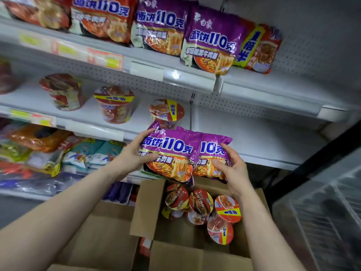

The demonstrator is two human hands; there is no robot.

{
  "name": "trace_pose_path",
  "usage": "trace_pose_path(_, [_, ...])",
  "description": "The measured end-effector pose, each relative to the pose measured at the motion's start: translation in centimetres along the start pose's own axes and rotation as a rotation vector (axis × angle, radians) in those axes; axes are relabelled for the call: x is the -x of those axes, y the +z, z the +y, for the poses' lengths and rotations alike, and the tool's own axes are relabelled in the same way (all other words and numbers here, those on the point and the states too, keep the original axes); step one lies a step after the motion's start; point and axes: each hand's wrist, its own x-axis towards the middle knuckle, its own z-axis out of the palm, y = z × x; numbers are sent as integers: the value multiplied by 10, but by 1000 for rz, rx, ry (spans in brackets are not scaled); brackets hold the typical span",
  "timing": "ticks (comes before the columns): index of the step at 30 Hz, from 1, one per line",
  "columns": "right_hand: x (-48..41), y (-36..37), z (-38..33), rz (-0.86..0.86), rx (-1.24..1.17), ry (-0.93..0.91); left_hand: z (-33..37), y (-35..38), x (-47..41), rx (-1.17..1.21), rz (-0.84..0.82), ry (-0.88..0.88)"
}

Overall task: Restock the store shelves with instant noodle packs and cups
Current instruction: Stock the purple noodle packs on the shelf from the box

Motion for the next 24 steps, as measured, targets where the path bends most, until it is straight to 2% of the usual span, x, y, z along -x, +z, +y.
trace_pose_path(14, [45,138,-93,-7,-66,-240,105,-134,41,-80,27,223])
trace_pose_path(24, [15,209,-165,3,-172,-387,161,-210,40,-94,146,296])
